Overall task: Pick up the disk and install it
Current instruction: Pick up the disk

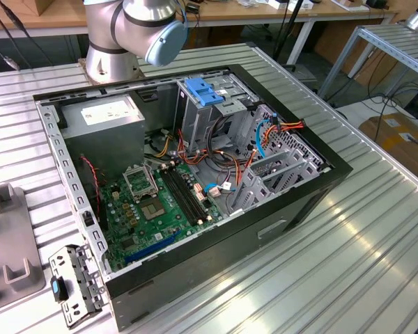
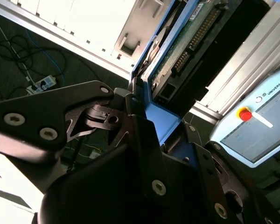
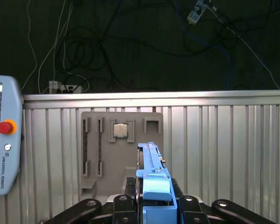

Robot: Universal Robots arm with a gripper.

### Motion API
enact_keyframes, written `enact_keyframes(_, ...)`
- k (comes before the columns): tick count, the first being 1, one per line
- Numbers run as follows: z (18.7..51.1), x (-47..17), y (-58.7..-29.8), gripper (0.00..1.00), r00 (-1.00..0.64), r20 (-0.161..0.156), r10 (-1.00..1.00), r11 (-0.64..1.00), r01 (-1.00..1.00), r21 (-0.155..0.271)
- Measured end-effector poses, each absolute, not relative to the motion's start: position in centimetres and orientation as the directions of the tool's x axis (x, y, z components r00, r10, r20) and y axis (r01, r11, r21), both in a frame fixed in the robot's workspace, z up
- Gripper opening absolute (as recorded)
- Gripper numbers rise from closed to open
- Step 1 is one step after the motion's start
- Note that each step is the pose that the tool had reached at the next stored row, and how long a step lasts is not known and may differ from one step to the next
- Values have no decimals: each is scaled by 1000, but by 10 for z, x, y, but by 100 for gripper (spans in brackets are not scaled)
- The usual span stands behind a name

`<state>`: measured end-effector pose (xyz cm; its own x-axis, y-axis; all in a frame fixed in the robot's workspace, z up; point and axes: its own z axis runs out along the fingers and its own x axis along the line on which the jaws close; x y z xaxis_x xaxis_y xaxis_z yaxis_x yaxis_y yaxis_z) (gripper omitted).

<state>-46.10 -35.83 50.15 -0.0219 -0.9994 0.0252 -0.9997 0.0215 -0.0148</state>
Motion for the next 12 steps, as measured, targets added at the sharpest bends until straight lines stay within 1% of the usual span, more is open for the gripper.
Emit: enact_keyframes(12,506,-460,-358,37,-22,25,-999,21,-1000,-15)
